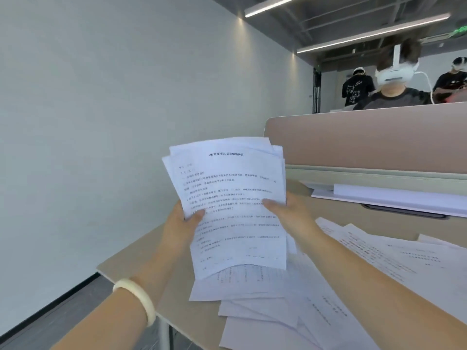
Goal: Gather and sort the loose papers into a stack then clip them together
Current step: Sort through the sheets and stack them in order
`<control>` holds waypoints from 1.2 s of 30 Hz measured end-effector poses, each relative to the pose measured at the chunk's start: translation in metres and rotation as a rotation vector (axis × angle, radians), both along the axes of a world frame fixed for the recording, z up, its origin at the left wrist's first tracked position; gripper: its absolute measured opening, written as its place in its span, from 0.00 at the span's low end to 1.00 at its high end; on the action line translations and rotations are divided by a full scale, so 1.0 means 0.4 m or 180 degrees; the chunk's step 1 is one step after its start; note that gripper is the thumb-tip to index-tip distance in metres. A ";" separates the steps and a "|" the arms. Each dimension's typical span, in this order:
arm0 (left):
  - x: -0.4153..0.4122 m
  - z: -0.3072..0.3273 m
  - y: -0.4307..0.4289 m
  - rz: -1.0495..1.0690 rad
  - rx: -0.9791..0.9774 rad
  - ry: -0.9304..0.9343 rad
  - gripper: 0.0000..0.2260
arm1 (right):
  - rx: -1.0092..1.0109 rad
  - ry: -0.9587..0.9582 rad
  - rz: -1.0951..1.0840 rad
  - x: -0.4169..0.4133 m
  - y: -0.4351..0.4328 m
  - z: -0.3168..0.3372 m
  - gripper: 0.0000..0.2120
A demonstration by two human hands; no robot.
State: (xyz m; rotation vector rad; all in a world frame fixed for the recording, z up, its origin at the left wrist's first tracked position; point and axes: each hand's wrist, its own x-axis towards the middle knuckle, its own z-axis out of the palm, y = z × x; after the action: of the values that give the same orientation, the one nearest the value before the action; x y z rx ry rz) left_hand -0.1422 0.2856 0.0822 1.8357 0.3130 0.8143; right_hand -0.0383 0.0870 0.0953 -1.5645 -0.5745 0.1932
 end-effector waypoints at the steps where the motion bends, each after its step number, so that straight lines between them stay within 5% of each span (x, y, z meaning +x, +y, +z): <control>1: 0.002 0.008 -0.006 0.0125 0.0014 -0.0067 0.17 | -0.0009 -0.0021 -0.0105 -0.004 0.004 0.009 0.10; 6: 0.004 0.041 -0.019 0.0237 -0.0170 -0.0453 0.16 | 0.0190 -0.0232 0.0001 -0.001 0.019 0.049 0.15; 15: 0.013 -0.030 -0.028 0.0372 -0.0436 -0.0286 0.11 | 0.0160 0.0250 -0.0144 -0.006 0.039 -0.038 0.11; 18: 0.017 -0.014 -0.031 0.0359 -0.0417 -0.0317 0.08 | 0.0322 0.0264 -0.0160 0.001 0.037 -0.037 0.16; 22: 0.023 -0.095 -0.039 0.0329 -0.0630 0.0076 0.15 | -0.0210 0.0251 -0.0062 -0.020 0.033 -0.090 0.12; 26: 0.025 -0.060 -0.025 0.0666 -0.0290 -0.0088 0.11 | -0.0505 0.0091 0.0295 0.002 -0.016 -0.057 0.08; 28: 0.032 -0.009 0.010 0.0651 -0.0109 -0.0125 0.08 | -0.0825 0.0363 0.0353 0.034 -0.068 -0.043 0.17; 31: 0.068 0.054 0.113 0.0173 0.0300 0.0422 0.07 | -0.1295 0.1067 -0.0228 0.099 -0.194 -0.061 0.26; 36: 0.176 0.001 0.178 -0.1068 0.1136 0.1978 0.13 | -0.0891 0.2150 -0.0234 0.143 -0.323 -0.114 0.33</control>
State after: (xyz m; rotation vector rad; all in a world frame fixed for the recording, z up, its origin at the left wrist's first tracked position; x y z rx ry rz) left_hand -0.0720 0.3569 0.0826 2.3737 0.2452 0.0477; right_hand 0.0188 -0.0421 0.0498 -1.6576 0.0453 0.7366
